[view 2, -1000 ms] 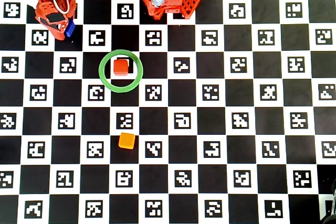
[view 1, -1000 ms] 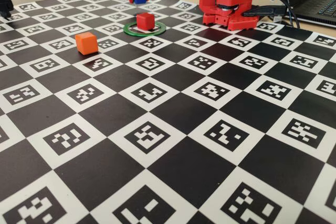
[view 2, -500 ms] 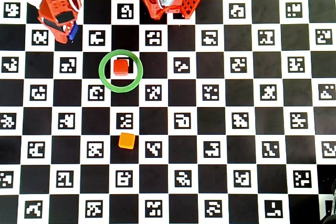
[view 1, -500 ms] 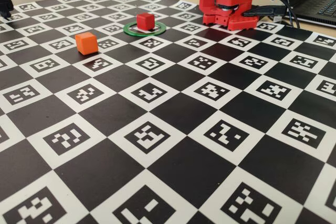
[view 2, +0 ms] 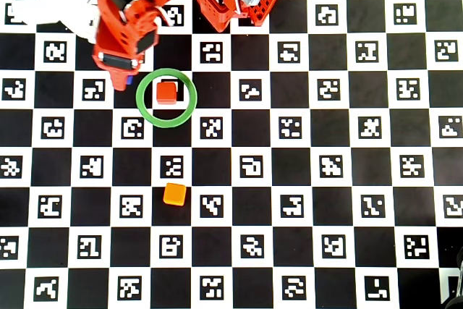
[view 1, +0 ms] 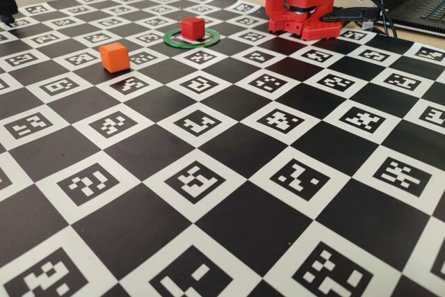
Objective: Grab the red cube then put it in the green circle then put the blue cube on top and finally the orange cube on top
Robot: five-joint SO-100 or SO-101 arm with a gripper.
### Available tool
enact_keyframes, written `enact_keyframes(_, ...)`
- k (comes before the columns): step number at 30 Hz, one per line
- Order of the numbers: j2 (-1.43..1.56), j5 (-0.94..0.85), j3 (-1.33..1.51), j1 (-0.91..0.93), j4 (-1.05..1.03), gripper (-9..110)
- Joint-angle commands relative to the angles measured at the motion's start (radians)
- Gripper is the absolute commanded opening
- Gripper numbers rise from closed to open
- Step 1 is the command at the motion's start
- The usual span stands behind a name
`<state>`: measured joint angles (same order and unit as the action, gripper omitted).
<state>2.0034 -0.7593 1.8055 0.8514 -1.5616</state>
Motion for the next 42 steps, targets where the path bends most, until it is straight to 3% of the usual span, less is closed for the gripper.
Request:
enact_keyframes(1, 0.097, -0.028, -0.002, -0.046, -0.046, 7)
enact_keyframes(17, 0.083, 0.069, 0.092, -0.193, -0.118, 7)
enact_keyframes(42, 0.069, 0.091, 0.428, -0.158, 0.304, 7)
